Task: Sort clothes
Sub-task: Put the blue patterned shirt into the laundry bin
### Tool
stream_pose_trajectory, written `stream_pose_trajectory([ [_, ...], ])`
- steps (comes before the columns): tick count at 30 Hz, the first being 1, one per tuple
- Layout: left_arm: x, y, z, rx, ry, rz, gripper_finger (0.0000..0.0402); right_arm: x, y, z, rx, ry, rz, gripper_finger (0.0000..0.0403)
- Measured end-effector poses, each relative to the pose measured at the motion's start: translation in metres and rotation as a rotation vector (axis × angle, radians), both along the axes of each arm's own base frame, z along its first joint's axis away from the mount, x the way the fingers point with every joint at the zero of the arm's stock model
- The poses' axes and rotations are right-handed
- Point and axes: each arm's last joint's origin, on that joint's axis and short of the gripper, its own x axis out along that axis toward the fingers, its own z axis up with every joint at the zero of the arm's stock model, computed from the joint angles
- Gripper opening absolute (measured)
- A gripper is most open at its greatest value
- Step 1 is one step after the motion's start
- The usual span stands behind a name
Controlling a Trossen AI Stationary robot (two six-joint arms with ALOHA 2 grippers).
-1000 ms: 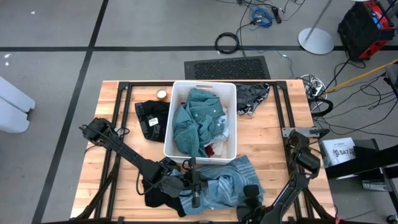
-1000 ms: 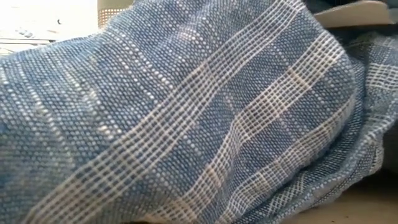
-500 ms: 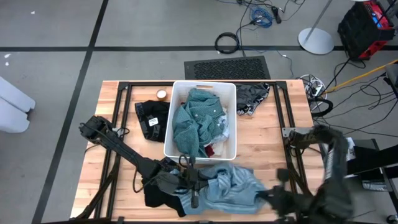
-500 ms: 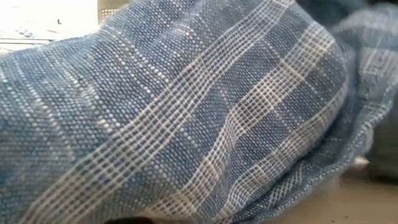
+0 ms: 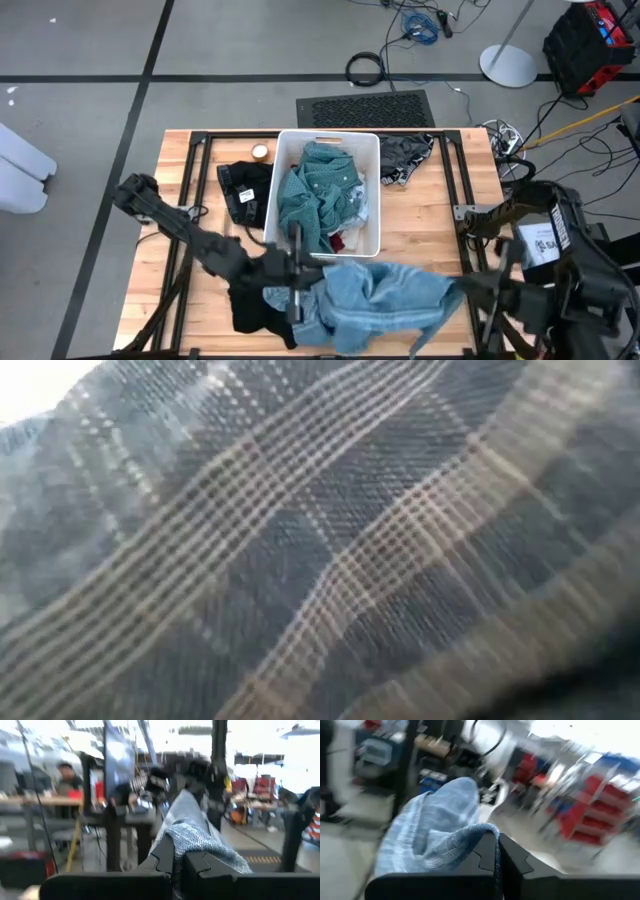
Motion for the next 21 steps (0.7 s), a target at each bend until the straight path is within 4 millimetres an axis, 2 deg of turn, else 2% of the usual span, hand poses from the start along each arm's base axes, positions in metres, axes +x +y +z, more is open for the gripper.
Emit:
stream_pose_trajectory([
  [7, -0.011, 0.034, 0.071, -0.011, -0.169, 0.085, 0.0011, 0.004, -0.031, 0.024, -0.134, 0.005, -0.071, 0.0000],
  [13, -0.014, 0.067, 0.119, 0.045, -0.256, 0.014, 0.0011, 0.009, -0.058, 0.047, -0.221, 0.040, -0.128, 0.0000],
  [18, -0.021, 0.094, 0.145, 0.025, -0.250, -0.011, 0.0011, 0.008, -0.075, 0.070, -0.202, 0.038, -0.151, 0.0000],
  [21, -0.021, 0.096, 0.145, -0.013, -0.175, -0.176, 0.0011, 0.006, -0.075, 0.077, -0.145, 0.042, -0.043, 0.0000],
])
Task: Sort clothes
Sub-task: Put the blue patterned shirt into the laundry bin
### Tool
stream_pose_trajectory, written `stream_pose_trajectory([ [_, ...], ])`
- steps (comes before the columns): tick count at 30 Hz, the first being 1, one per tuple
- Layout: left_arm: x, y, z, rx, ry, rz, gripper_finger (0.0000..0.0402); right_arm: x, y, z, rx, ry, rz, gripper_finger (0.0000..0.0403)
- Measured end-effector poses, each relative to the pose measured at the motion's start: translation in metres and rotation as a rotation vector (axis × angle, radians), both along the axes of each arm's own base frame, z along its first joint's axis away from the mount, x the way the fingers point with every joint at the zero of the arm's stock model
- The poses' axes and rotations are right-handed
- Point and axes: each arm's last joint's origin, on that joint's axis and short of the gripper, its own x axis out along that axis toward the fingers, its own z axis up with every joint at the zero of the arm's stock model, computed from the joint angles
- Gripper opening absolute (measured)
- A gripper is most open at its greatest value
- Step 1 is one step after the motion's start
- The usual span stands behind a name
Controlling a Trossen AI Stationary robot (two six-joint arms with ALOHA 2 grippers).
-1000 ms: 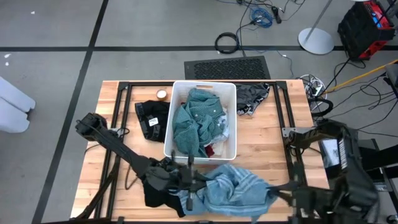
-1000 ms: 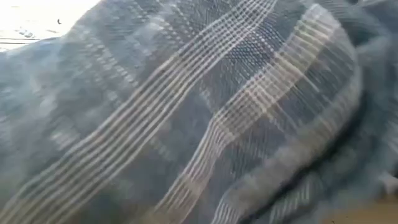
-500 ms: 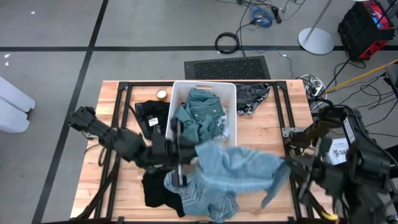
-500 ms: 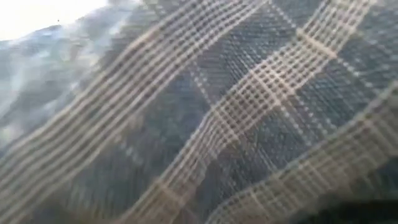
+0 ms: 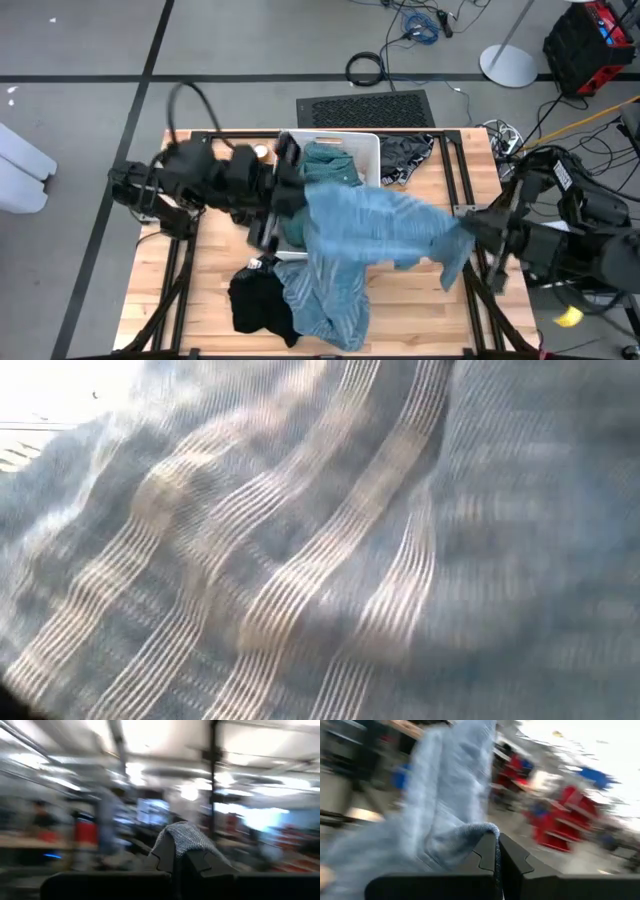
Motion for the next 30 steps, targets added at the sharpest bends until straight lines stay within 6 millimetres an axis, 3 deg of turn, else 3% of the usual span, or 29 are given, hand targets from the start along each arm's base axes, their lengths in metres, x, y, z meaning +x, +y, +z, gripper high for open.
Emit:
stream_pose_trajectory([
  [5, 0.006, -0.017, -0.014, 0.048, 0.114, -0.345, 0.0011, -0.003, 0.009, 0.006, 0.172, 0.032, 0.344, 0.0000],
  [8, 0.009, -0.032, -0.026, 0.099, 0.196, -0.452, 0.0011, -0.003, 0.017, 0.003, 0.249, 0.091, 0.534, 0.0000],
  [12, 0.021, -0.053, -0.055, 0.208, 0.341, -0.477, 0.0011, 0.005, 0.038, -0.020, 0.206, 0.187, 0.558, 0.0000],
  [16, 0.049, -0.069, -0.096, 0.234, 0.475, -0.383, 0.0011, 0.022, 0.059, -0.061, 0.193, 0.275, 0.489, 0.0000],
  [23, 0.109, -0.096, -0.180, 0.212, 0.686, -0.252, 0.0011, 0.051, 0.087, -0.167, 0.306, 0.329, 0.395, 0.0000],
  [27, 0.134, -0.104, -0.222, 0.135, 0.784, -0.160, 0.0011, 0.062, 0.094, -0.210, 0.383, 0.293, 0.456, 0.0000],
  [30, 0.146, -0.108, -0.248, 0.098, 0.850, -0.138, 0.0011, 0.068, 0.088, -0.241, 0.423, 0.306, 0.412, 0.0000],
])
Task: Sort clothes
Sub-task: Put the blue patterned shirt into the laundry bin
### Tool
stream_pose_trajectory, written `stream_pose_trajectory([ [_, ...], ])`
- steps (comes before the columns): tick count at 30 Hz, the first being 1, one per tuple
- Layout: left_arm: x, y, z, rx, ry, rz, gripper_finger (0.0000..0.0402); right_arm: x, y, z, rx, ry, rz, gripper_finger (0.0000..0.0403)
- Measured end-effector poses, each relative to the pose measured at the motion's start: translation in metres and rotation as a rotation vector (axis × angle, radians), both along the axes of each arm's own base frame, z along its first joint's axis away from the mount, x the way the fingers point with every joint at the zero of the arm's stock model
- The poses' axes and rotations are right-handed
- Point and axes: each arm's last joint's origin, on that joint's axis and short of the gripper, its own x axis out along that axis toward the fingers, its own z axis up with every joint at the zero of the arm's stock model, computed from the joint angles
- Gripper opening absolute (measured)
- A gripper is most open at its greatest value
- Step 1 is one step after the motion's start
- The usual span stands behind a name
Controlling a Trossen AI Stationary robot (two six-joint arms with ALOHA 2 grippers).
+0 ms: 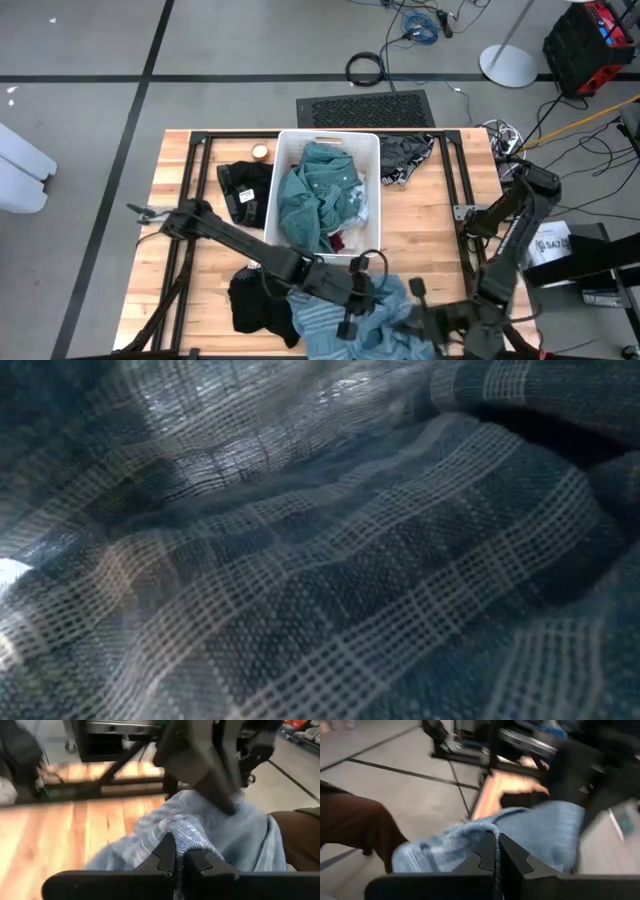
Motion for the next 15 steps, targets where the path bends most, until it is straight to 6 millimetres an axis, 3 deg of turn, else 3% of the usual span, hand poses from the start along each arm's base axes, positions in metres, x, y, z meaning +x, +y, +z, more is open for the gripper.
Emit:
stream_pose_trajectory([
  [6, 0.013, -0.008, -0.041, -0.046, 0.112, 0.038, 0.0011, 0.000, -0.016, -0.044, 0.057, 0.080, -0.116, 0.0000],
  [11, 0.016, -0.009, -0.064, -0.055, 0.209, 0.068, 0.0011, 0.000, -0.022, -0.053, 0.066, 0.088, -0.172, 0.0000],
  [15, 0.017, -0.008, -0.067, -0.058, 0.227, 0.081, 0.0011, 0.003, -0.026, -0.057, 0.063, 0.147, -0.158, 0.0010],
])
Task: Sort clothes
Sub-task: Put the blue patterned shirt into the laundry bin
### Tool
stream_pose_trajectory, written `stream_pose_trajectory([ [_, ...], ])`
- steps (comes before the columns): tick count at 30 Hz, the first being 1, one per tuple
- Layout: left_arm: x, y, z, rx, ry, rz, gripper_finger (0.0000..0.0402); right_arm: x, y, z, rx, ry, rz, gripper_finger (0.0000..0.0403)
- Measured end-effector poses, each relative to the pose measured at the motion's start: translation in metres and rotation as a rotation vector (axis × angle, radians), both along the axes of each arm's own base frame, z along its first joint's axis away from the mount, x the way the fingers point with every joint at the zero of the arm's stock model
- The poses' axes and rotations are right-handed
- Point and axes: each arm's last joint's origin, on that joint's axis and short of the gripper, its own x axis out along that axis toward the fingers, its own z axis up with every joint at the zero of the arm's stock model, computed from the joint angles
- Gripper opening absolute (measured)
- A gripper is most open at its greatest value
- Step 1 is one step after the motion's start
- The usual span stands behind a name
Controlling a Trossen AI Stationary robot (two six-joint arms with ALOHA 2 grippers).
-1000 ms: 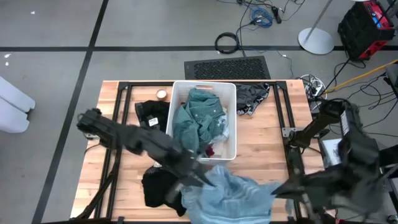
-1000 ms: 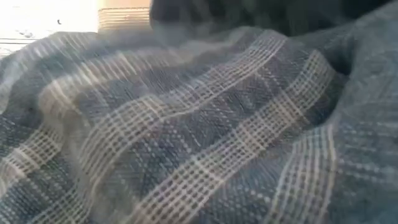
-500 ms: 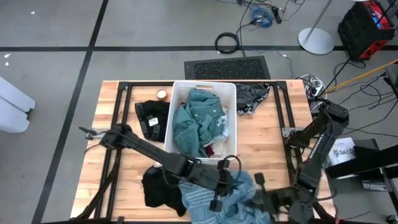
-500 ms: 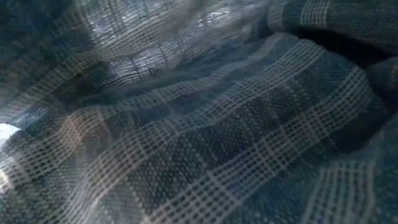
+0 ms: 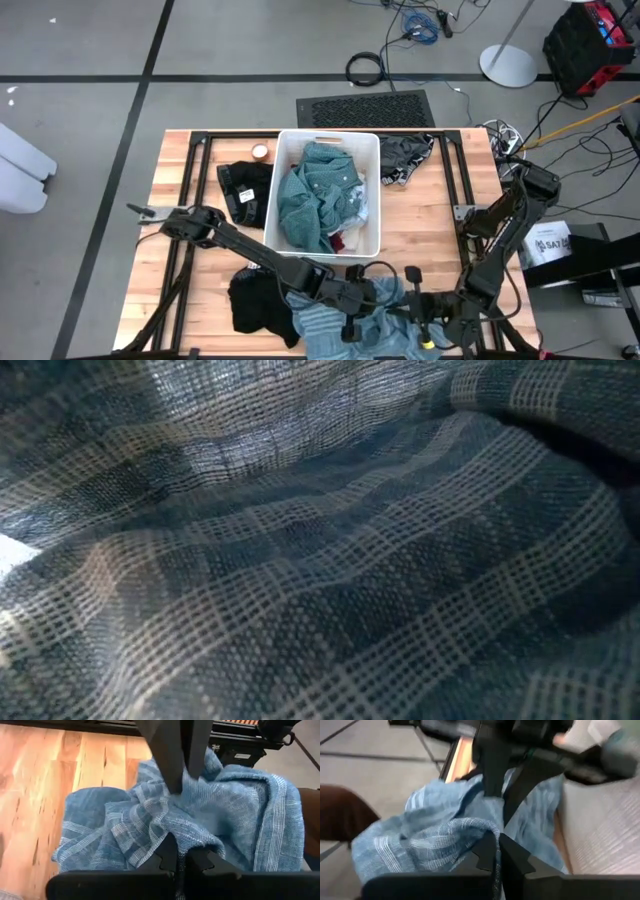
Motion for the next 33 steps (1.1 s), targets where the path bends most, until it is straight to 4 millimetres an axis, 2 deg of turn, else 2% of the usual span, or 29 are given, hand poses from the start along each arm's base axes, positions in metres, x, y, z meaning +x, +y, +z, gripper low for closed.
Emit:
stream_pose_trajectory([
  [5, 0.000, 0.001, 0.002, 0.008, -0.008, 0.013, 0.0011, 0.007, -0.005, -0.003, 0.013, 0.086, 0.072, 0.0067],
  [13, 0.000, 0.001, 0.002, 0.013, -0.009, 0.010, 0.0011, 0.019, -0.015, -0.004, 0.007, 0.101, 0.043, 0.0206],
  [18, -0.001, 0.000, 0.002, 0.045, -0.021, -0.014, 0.0011, 0.031, -0.019, -0.014, 0.069, 0.173, 0.046, 0.0246],
  [22, -0.001, -0.001, 0.003, 0.078, -0.033, -0.039, 0.0011, 0.040, -0.021, -0.021, 0.087, 0.211, 0.055, 0.0242],
  [26, -0.003, -0.005, 0.002, 0.157, -0.053, -0.116, 0.0020, 0.044, -0.024, -0.022, 0.096, 0.221, 0.050, 0.0214],
  [29, -0.006, -0.007, 0.002, 0.232, -0.035, -0.152, 0.0050, 0.044, -0.024, -0.022, 0.090, 0.220, 0.056, 0.0177],
  [33, -0.011, 0.000, 0.010, 0.354, 0.049, -0.065, 0.0110, 0.043, -0.023, -0.022, 0.098, 0.238, 0.085, 0.0093],
])
